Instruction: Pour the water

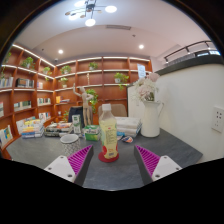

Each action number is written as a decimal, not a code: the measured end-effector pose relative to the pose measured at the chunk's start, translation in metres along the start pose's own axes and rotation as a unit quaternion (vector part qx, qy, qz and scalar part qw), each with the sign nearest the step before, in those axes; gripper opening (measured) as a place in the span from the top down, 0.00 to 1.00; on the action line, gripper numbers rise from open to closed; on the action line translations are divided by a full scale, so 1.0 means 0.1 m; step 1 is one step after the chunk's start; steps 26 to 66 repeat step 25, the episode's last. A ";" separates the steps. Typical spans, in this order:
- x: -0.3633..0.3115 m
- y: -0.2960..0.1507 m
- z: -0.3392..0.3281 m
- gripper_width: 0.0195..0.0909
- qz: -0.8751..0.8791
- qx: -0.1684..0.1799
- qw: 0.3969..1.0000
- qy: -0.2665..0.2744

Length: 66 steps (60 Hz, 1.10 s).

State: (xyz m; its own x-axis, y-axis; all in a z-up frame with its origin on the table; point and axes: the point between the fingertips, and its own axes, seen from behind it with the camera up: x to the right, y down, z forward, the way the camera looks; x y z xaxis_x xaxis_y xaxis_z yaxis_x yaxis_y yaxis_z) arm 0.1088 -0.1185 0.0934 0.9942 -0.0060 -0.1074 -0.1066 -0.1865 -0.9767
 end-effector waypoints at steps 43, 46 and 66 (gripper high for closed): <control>-0.24 -0.07 -0.11 0.12 -0.012 0.006 1.000 -0.012; -0.24 -0.07 -0.11 0.12 -0.012 0.006 1.000 -0.012; -0.24 -0.07 -0.11 0.12 -0.012 0.006 1.000 -0.012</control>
